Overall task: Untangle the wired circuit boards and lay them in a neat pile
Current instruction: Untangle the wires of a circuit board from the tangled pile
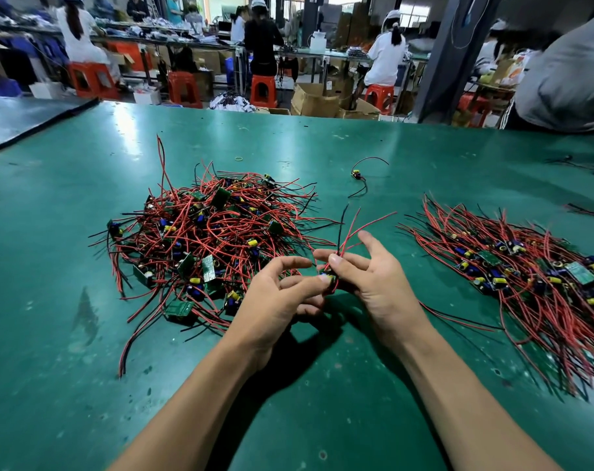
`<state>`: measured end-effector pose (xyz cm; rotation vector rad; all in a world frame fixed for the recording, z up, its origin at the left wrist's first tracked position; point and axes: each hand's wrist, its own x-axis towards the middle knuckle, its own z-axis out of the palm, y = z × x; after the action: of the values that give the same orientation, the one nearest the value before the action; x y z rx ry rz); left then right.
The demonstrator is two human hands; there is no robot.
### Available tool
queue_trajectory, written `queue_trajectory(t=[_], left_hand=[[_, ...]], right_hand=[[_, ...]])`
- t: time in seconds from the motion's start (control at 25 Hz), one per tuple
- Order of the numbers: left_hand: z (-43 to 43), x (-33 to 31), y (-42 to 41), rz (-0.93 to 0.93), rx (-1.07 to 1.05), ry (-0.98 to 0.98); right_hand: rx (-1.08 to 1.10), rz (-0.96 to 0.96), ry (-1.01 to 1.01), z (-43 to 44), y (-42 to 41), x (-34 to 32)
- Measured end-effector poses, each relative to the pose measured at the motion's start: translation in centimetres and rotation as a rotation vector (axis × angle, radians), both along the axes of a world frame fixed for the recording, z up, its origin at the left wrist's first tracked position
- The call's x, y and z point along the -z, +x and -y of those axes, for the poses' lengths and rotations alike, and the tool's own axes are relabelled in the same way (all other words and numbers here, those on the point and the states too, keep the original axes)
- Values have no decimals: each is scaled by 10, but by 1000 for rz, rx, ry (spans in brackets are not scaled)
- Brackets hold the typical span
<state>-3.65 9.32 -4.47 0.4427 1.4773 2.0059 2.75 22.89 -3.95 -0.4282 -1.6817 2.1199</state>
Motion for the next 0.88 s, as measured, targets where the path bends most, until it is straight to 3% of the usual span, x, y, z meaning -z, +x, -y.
queue_trajectory(t=[0.12, 0.28, 0.36, 0.52, 0.6, 0.72, 0.88], left_hand=[[-1, 2, 5, -238, -15, -119], [-6, 3, 12, -591, -185, -331], [-6, 1, 12, -641, -236, -343], [-4, -1, 8, -435, -248, -282], [-4, -3, 6, -251, -231, -183], [-2, -7, 5, -85, -121, -76], [1, -9, 3, 13, -22, -54]], right_hand=[[25, 4, 101, 2, 1, 1], [64, 21, 218, 2, -2, 3], [117, 33, 233, 1, -5, 5], [242, 79, -21, -3, -5, 7], [139, 146, -131, -4, -2, 3], [-143, 161, -142, 2, 0, 6], [-212, 88, -192, 6, -1, 10]])
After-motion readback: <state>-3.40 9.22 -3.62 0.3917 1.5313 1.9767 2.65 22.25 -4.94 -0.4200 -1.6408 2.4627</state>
